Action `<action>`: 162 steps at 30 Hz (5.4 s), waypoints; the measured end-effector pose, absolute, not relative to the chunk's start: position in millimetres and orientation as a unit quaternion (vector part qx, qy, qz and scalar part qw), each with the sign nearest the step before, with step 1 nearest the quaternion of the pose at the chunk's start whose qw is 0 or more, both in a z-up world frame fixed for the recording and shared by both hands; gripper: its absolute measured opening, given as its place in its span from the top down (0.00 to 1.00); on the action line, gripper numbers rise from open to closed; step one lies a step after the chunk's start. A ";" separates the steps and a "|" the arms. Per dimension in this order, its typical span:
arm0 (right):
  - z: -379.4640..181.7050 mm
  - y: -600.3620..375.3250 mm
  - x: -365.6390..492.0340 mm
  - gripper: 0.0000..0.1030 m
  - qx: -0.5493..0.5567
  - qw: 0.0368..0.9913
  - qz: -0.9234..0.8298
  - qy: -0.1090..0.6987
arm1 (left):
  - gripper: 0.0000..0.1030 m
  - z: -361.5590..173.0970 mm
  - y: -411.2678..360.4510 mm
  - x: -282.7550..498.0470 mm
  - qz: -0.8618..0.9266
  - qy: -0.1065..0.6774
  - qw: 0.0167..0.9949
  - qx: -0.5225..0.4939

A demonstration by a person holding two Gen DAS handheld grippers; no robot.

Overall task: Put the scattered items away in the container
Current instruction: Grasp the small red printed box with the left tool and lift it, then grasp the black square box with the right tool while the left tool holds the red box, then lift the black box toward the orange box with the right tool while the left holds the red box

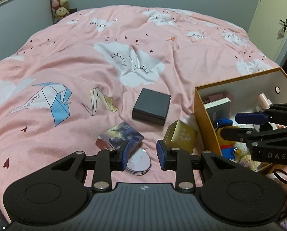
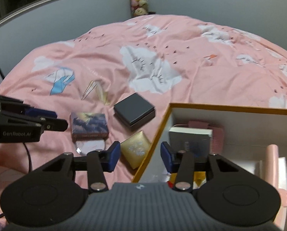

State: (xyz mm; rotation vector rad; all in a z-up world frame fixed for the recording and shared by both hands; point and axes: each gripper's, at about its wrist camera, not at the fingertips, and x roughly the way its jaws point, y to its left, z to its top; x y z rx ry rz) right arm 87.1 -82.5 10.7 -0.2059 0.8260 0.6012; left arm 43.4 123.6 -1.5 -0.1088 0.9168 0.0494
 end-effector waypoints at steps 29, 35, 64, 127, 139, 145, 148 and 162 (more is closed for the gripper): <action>-8.0 -38.3 147.3 0.42 -0.179 0.821 0.355 0.411 | 0.34 -88.3 188.0 110.9 0.117 0.560 0.791 -0.217; -11.3 -39.1 150.9 0.42 -0.187 0.819 0.350 0.414 | 0.51 -83.3 177.1 106.5 0.127 0.523 0.817 -0.207; -27.5 6.0 169.9 0.43 -0.309 0.772 0.388 0.399 | 0.75 -47.7 163.1 126.6 0.105 0.484 0.857 -0.141; -37.4 21.3 208.7 0.65 -0.239 0.784 0.360 0.445 | 0.75 -60.7 176.3 125.4 0.108 0.473 0.861 -0.152; 55.6 -50.5 175.4 0.65 -0.183 0.828 0.383 0.367 | 0.75 -23.0 155.4 108.3 0.065 0.434 0.890 -0.124; 80.0 -98.9 156.4 0.65 -0.230 0.835 0.363 0.343 | 0.75 6.3 127.6 105.5 0.004 0.409 0.910 -0.068; 80.2 -121.2 150.4 0.65 -0.263 0.831 0.353 0.340 | 0.75 21.6 112.6 106.0 -0.030 0.393 0.918 -0.048; 42.2 -161.3 141.0 0.65 -0.418 0.746 0.373 0.361 | 0.75 37.4 29.1 121.9 -0.168 0.373 0.911 0.056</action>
